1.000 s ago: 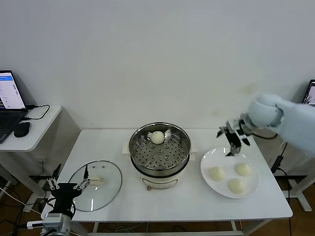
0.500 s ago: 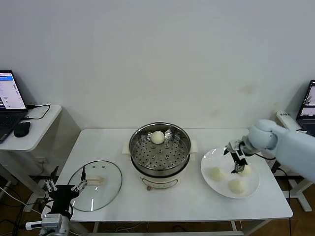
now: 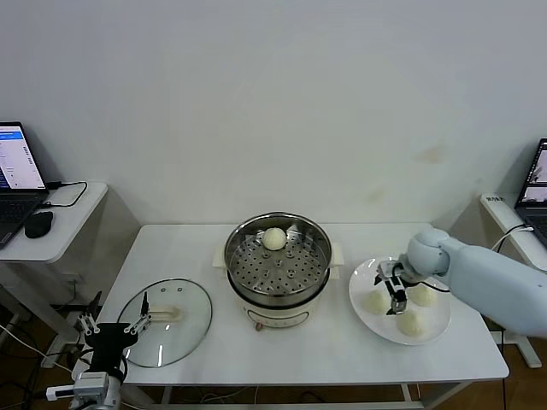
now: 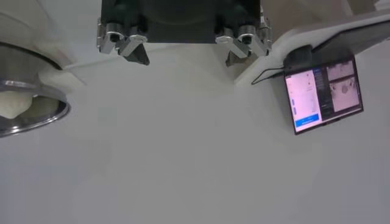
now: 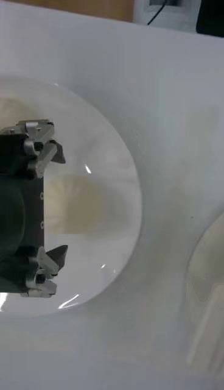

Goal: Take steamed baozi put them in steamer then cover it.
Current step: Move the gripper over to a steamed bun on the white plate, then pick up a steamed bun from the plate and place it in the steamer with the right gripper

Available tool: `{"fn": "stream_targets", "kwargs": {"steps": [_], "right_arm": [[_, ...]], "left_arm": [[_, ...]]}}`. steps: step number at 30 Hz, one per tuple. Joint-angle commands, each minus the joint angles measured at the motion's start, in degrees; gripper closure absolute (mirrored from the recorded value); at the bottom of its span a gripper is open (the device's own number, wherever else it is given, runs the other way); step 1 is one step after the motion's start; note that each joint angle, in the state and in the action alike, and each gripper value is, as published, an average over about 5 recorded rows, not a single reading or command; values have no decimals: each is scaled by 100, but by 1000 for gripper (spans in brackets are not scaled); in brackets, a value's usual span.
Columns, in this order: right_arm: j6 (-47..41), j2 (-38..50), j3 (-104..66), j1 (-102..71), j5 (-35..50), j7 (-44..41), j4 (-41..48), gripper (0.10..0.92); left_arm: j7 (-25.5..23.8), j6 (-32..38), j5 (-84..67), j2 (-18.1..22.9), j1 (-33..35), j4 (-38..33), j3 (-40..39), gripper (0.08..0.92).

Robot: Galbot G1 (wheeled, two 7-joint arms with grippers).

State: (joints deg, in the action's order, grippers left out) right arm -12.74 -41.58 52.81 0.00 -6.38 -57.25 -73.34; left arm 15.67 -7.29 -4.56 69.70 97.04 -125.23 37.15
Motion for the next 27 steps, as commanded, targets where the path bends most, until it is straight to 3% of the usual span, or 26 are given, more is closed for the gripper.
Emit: {"fn": "stream_targets", "kwargs": {"steps": [1,16,27], "right_arm": [[38,-299,-168,-248,-144,46,338,232],[-65,-47,-234,-172,-267,-61,152,499],[-405,903,230,1333,734,-243,-876,524]], "left_arm": [[3,8,0,-1,2,6,0,177],[5,13,11,61,-2,3,-51,177],[-5,-11,-5,-6,-44,-37,-37,177]]}}
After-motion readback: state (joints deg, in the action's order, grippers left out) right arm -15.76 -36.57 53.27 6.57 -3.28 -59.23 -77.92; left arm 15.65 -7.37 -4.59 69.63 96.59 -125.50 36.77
